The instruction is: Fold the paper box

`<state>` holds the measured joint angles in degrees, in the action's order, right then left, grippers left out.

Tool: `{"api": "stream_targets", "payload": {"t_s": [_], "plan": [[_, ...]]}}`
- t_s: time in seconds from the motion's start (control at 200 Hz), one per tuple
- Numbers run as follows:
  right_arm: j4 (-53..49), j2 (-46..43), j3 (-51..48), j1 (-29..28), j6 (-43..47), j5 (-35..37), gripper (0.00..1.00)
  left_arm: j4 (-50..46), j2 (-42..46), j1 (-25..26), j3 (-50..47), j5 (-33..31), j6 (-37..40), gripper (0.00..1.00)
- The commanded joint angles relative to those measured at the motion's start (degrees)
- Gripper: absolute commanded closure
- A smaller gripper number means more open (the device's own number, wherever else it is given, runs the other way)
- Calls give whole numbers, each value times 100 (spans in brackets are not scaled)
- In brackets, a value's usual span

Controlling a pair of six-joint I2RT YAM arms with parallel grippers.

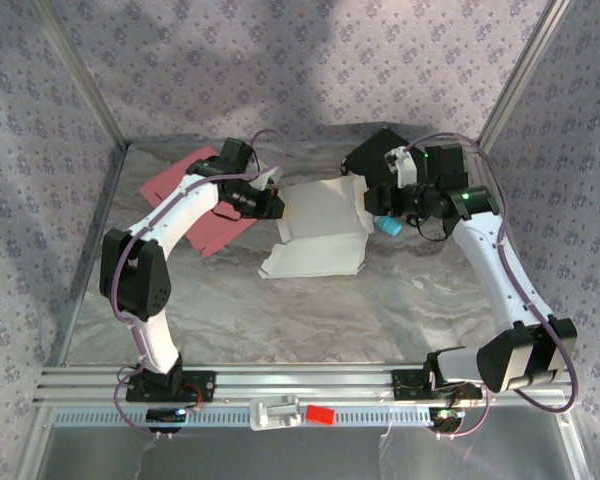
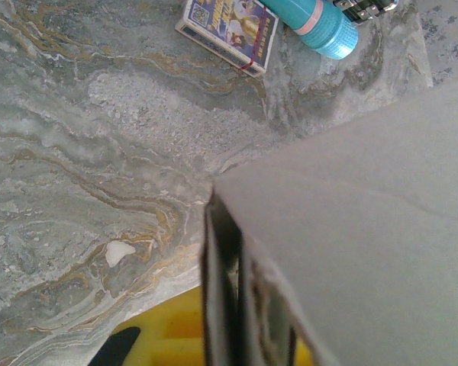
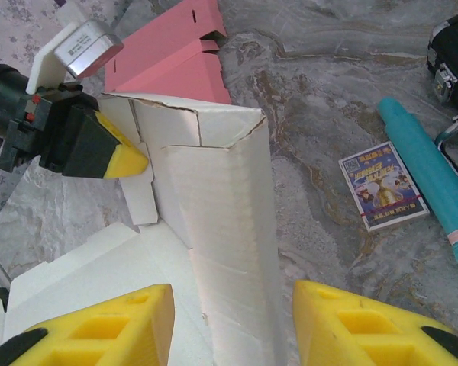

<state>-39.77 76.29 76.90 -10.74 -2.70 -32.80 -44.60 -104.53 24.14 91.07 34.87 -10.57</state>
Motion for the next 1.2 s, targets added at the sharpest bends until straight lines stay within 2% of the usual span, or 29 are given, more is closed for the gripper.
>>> {"api": "stream_targets", "payload": {"t_s": [0.0,0.34,0.48,0.645,0.745,0.964,1.089,1.199], "plan": [[-173,119,-30,13,195,-7,54,-114,-50,38,236,126,-15,100],[-41,328,-66,-33,270,-126,55,-99,-32,38,236,144,-42,100],[3,433,-52,-81,270,-104,61,-83,-15,38,236,153,-51,100],[64,584,29,-261,244,66,62,-76,2,55,249,154,-51,100],[-2,732,158,-495,260,462,65,-82,7,73,263,137,-51,100],[-250,1115,484,-1062,317,1845,71,-101,38,108,254,111,-33,100],[-233,1282,577,-1292,-16,2731,72,-117,55,124,236,91,-16,100],[-241,1440,648,-1517,-247,3404,78,-127,47,142,236,93,-2,100]]}}
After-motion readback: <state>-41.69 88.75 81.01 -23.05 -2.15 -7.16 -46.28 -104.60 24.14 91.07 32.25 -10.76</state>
